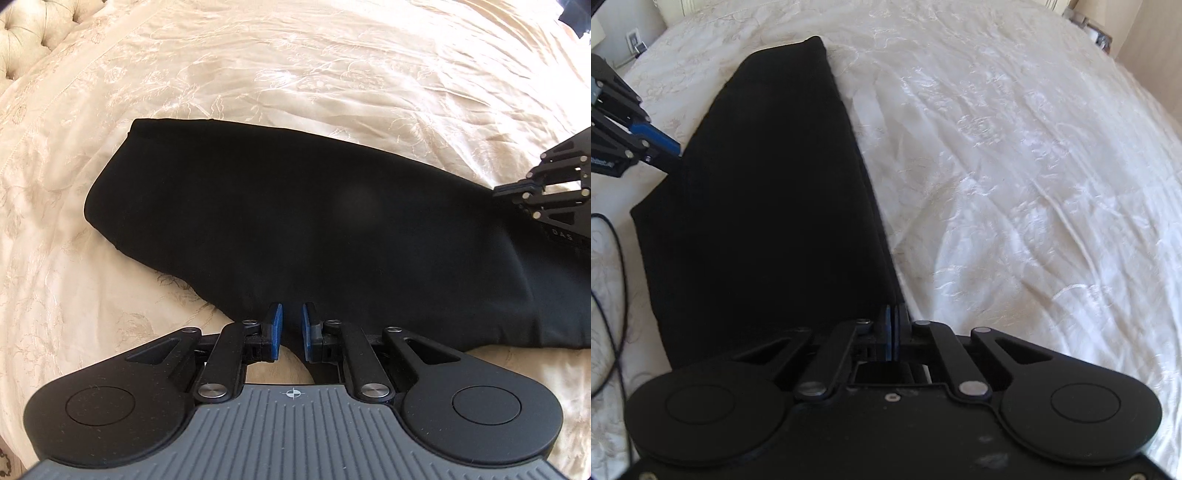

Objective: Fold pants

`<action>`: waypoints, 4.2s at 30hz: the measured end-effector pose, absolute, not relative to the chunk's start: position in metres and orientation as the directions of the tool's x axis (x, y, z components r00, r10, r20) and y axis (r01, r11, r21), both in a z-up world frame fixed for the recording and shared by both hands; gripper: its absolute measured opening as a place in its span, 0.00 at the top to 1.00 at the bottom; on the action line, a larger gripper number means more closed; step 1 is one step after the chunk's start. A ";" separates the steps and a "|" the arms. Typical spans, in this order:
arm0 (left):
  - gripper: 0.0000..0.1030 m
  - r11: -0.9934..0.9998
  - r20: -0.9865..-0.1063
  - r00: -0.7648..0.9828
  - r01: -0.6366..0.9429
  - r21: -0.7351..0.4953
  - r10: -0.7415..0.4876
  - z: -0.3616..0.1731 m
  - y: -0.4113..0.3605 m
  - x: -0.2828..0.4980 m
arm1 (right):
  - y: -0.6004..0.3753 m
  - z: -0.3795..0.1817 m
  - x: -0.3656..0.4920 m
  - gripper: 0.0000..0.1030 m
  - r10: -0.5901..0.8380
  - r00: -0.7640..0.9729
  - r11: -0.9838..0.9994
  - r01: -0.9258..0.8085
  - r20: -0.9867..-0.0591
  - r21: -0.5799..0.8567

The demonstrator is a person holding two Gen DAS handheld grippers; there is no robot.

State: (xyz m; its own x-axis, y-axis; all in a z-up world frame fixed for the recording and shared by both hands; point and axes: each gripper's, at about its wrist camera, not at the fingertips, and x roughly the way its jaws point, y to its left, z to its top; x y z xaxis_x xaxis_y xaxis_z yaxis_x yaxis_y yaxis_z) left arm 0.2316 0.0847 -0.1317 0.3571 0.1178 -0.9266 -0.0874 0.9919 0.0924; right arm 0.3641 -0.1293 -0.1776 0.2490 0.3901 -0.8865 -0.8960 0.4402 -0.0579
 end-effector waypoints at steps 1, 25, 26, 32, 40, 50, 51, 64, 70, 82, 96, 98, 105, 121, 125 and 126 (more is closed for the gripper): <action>0.89 0.993 -0.925 0.364 -0.079 0.090 0.112 -0.131 0.083 0.232 | -0.131 -0.179 0.368 0.98 0.384 0.261 0.473 -0.880 -0.886 -0.055; 0.89 0.953 -0.896 0.440 0.291 0.078 -0.061 -0.128 0.001 0.232 | -0.256 -0.144 0.257 0.69 0.267 0.364 0.904 -0.415 -0.892 0.102; 0.89 0.934 -0.901 0.429 0.343 0.098 -0.062 -0.136 -0.008 0.229 | -0.265 -0.145 0.252 0.69 0.247 0.370 0.918 -0.387 -0.896 0.093; 0.89 0.765 -0.896 0.430 0.538 0.354 0.112 -0.187 -0.033 0.214 | -0.338 -0.176 0.245 0.70 0.027 0.365 0.985 -0.169 -0.931 -0.038; 0.89 0.767 -0.861 0.472 0.476 0.429 0.189 -0.150 -0.061 0.215 | -0.432 -0.153 0.226 0.69 -0.024 0.480 0.992 0.119 -0.877 0.038; 0.89 0.860 -0.905 0.415 0.492 0.132 -0.098 -0.102 -0.188 0.229 | -0.522 -0.161 0.187 0.62 -0.025 0.486 0.868 0.444 -0.873 0.222; 0.89 0.853 -0.907 0.404 0.510 0.111 -0.123 -0.103 -0.206 0.230 | -0.527 -0.161 0.185 0.61 -0.022 0.490 0.867 0.443 -0.872 0.227; 0.88 0.819 -0.948 0.295 0.569 0.077 -0.116 -0.187 -0.319 0.244 | -0.565 -0.164 0.180 0.53 0.149 0.509 0.856 0.362 -0.848 0.368; 0.89 0.810 -0.964 0.251 0.581 0.084 -0.081 -0.196 -0.320 0.258 | -0.573 -0.184 0.184 0.48 0.260 0.477 0.824 0.343 -0.839 0.450; 0.89 0.795 -0.968 0.234 0.602 0.074 -0.087 -0.201 -0.322 0.264 | -0.607 -0.227 0.200 0.40 0.468 0.509 0.616 0.399 -0.723 0.679; 0.89 0.797 -0.967 0.233 0.601 0.061 -0.101 -0.197 -0.321 0.263 | -0.559 -0.156 0.201 0.80 0.312 0.565 0.840 0.212 -0.764 0.500; 0.88 0.808 -0.968 0.222 0.588 0.039 -0.115 -0.192 -0.317 0.267 | -0.549 -0.140 0.199 0.80 0.302 0.591 0.849 0.189 -0.748 0.493; 0.88 0.879 -0.953 0.279 0.475 0.032 -0.116 -0.167 -0.282 0.273 | -0.538 -0.113 0.195 0.80 0.260 0.614 0.869 0.187 -0.745 0.458; 0.88 0.779 -0.947 0.281 0.624 0.055 -0.158 -0.173 -0.295 0.239 | -0.530 -0.114 0.199 0.79 0.231 0.606 0.857 0.244 -0.761 0.454; 0.88 0.856 -0.949 0.282 0.517 0.028 -0.140 -0.178 -0.289 0.271 | -0.528 -0.109 0.199 0.79 0.227 0.612 0.860 0.239 -0.757 0.450; 0.88 0.875 -0.953 0.271 0.484 0.013 -0.135 -0.181 -0.287 0.280 | -0.526 -0.109 0.198 0.79 0.226 0.612 0.863 0.236 -0.758 0.448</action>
State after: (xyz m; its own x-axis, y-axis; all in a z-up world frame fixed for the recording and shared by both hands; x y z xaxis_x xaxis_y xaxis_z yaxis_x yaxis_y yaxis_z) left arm 0.2796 -0.2874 -0.1814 0.2706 -0.1349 -0.9532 0.4836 0.8752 0.0134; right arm 0.1984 -0.5262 -0.1087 0.6125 0.2256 -0.7576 0.2360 0.8626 0.4475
